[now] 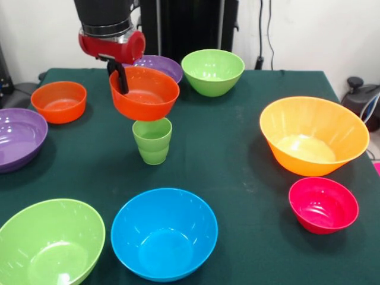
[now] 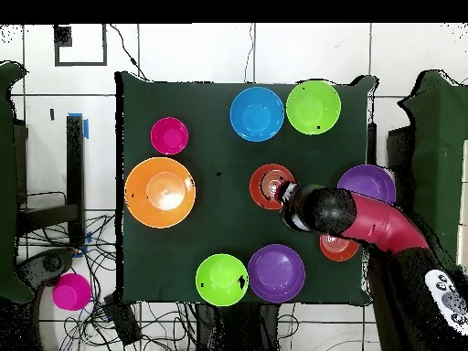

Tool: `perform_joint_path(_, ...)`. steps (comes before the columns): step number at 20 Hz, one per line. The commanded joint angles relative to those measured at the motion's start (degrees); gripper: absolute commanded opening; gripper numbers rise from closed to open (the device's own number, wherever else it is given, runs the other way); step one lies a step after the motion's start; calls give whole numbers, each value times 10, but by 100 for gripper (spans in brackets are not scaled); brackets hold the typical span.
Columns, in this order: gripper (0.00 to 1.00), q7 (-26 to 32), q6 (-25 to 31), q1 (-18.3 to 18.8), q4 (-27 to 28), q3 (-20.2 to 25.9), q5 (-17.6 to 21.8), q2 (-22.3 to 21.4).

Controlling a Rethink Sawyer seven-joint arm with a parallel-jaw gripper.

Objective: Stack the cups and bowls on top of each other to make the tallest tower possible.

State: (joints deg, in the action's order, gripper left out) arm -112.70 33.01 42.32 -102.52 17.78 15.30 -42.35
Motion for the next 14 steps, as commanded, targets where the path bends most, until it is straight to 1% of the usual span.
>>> perform_joint_path(1,0,42,10,-11,5,55,11,19)
perform_joint_path(7,0,36,13,-13,5,51,17,17)
perform_joint_path(14,0,47,3,-6,17,51,28,41)
